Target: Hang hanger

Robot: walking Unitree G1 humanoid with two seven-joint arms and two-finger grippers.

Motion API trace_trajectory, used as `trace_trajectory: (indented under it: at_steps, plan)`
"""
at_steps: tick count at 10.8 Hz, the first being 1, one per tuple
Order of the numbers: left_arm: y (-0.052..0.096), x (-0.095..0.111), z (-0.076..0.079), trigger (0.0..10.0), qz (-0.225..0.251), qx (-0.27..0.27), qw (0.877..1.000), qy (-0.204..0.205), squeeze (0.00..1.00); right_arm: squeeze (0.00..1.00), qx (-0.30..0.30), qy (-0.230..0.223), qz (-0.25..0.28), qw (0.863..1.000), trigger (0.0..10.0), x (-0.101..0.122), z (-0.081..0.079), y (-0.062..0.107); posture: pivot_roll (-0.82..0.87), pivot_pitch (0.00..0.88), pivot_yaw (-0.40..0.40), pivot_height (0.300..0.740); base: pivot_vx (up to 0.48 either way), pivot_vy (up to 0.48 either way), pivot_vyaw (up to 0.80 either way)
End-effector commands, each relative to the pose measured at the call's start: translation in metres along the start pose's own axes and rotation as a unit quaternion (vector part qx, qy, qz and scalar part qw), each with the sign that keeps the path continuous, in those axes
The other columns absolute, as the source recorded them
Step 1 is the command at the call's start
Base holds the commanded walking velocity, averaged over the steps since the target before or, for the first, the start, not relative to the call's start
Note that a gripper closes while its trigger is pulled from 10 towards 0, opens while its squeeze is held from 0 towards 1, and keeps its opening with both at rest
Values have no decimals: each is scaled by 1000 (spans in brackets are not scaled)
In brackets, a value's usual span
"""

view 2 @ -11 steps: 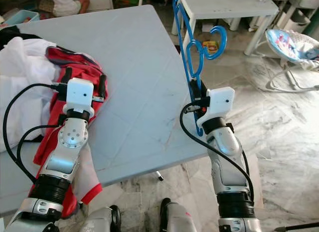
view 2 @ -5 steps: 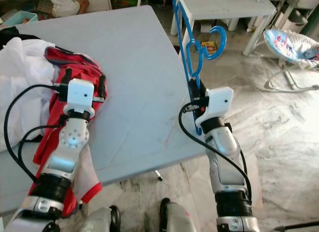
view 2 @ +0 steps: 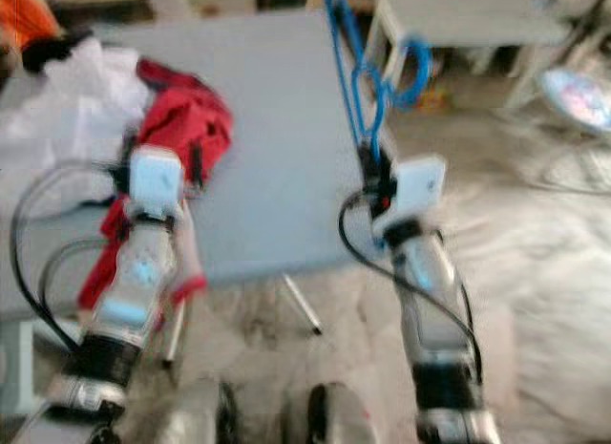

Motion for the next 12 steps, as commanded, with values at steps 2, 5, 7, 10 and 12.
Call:
trace_trajectory:
  at_steps: [2, 5, 7, 10, 12]
  plan:
    - [-3, 6, -4, 10000, 11, 4, 1000, -6, 0, 0, -8, -9, -28, 1000, 10000, -12, 3, 4, -88, 147, 5, 740, -189, 0, 0]
    - [-3, 2, -5, 10000, -1, 7, 1000, 9, 0, 0, -9, -9, -29, 999, 10000, -13, 3, 4, -89, 149, 4, 740, 0, 160, 0]
    - [-4, 0, -6, 10000, -7, 6, 1000, 9, 0, 0, -8, -9, -30, 999, 10000, -13, 3, 2, -89, 149, 4, 740, 0, 480, 0]
    - [-4, 0, -6, 10000, -6, 7, 1000, 6, 0, 0, -9, -8, -30, 999, 10000, -14, 5, 3, -89, 151, 5, 740, 0, 480, 0]
    - [-5, -1, -4, 10000, -8, 4, 1000, 5, 0, 0, -11, -8, -31, 999, 10000, -15, 7, 2, -88, 151, 5, 740, 0, 480, 0]
Point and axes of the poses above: a point about 5 cm out from each wrist's last joint towards the gripper, its own y axis pointing back from the gripper into the wrist, its own x axis along the axis of the wrist's last joint, z = x × y, the point moved 3 cm from there along -y, pointing out of the wrist towards the gripper, and after that the axes turned 6 degrees about -y, right-handed, at the moved point
